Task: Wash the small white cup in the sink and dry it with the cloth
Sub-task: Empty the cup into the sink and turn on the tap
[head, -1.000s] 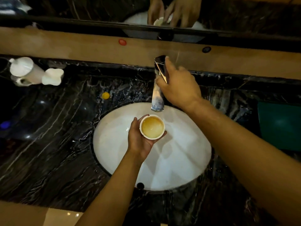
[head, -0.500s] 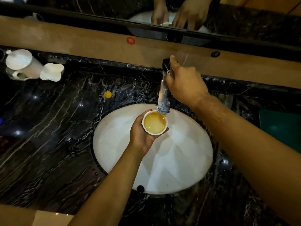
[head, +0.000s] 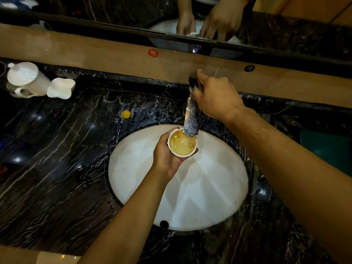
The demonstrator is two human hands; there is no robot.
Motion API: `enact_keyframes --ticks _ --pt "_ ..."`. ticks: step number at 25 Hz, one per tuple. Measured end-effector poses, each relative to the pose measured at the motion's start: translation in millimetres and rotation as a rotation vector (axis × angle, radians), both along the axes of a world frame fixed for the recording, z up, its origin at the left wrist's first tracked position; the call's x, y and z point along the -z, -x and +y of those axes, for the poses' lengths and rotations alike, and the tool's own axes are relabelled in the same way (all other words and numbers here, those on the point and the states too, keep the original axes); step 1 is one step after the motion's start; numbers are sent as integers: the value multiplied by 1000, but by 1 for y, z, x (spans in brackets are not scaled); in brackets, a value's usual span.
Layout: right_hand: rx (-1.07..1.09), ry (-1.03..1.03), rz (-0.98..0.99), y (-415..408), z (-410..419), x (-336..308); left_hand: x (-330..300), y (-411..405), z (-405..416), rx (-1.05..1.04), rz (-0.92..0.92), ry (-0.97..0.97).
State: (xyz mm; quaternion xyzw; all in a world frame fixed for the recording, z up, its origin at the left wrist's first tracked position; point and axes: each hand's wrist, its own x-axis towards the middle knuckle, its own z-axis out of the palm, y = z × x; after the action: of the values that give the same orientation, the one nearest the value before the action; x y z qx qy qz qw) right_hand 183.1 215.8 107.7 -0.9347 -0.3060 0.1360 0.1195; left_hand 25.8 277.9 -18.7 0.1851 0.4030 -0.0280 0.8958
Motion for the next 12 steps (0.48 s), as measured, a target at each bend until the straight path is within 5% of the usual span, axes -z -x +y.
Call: enact_keyframes --ticks 4,9,12 --pt "6 -52 11 -3 -3 0 0 0 -1 3 -12 -14" --pt "629 -923 310 44 -38 49 11 3 0 -7 -15 -132" --pt "756 -884 624 91 -51 97 15 1 0 23 19 -278"
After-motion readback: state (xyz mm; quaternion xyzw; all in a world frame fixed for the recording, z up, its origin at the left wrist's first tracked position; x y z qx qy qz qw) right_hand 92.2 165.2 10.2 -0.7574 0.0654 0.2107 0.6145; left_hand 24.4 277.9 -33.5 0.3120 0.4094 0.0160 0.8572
